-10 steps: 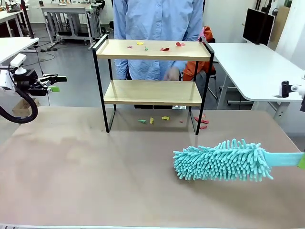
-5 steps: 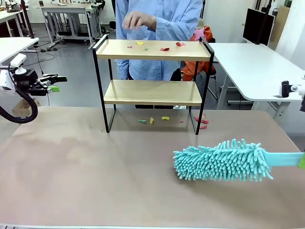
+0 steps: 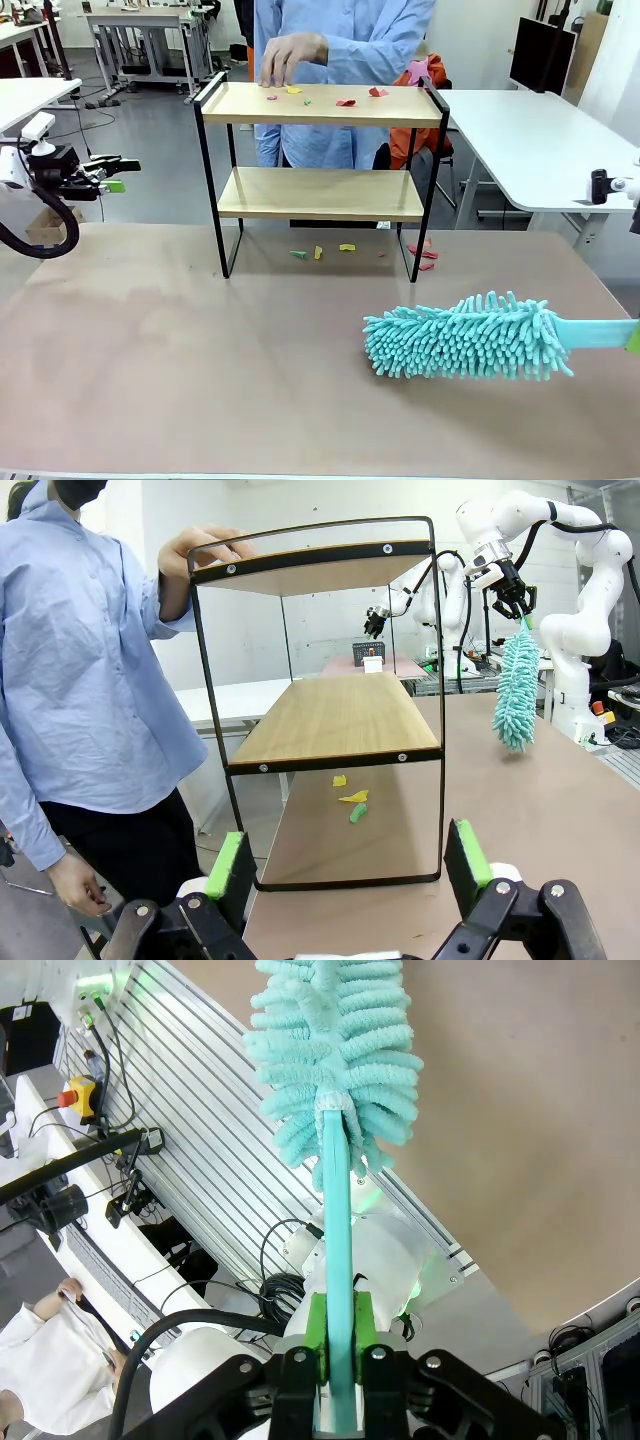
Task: Clean the shelf.
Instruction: Clean the specific section of the Shelf indicated by the human with the Duster.
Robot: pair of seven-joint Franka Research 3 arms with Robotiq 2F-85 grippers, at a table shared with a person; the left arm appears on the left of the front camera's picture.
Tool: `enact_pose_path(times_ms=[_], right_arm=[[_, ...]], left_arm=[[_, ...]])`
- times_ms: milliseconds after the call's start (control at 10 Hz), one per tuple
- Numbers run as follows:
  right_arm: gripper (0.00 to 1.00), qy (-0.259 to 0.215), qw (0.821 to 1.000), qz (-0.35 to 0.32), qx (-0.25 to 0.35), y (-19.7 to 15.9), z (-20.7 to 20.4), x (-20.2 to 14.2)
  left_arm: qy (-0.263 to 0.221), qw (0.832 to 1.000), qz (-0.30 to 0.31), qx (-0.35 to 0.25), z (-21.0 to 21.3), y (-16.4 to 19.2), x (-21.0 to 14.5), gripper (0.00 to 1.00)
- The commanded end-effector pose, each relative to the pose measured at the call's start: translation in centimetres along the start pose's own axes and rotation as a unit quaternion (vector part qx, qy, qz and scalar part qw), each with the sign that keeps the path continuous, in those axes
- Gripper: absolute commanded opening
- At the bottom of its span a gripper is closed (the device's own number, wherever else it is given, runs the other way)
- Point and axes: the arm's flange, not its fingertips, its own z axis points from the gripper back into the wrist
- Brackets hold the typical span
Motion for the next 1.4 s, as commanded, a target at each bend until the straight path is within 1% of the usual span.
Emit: enact_pose_path(times_ms=[0,800,900,1000,1200,1300], right_arm=[[0.13,-0.003,1.0,-0.011,0.008,0.5,0.3,0.1],[0.13,-0.003,1.0,-0.011,0.008,0.5,0.3,0.1],[0.13,0.0,1.0,0.0,0.0,0.0,0.0,0.0],[0.13,-0.028,0.999,0.006,0.021,0.9,1.6,-0.8],[0.13,-0.053,0.998,-0.017,0.02,3.7,5.3,-2.2],[0.13,-0.066,0.997,-0.033,0.023,5.7,7.5,-3.0]], left_arm=[[-0.001,1.0,-0.007,0.003,-0.2,-0.1,0.2,1.0],[-0.001,1.0,-0.007,0.003,-0.2,-0.1,0.2,1.0],[-0.001,1.0,-0.007,0.003,-0.2,-0.1,0.2,1.0],[-0.001,1.0,-0.007,0.003,-0.2,-0.1,0.2,1.0],[-0.001,1.0,-0.007,0.003,-0.2,-0.1,0.2,1.0],[-0.001,1.0,-0.007,0.003,-0.2,-0.1,0.2,1.0]])
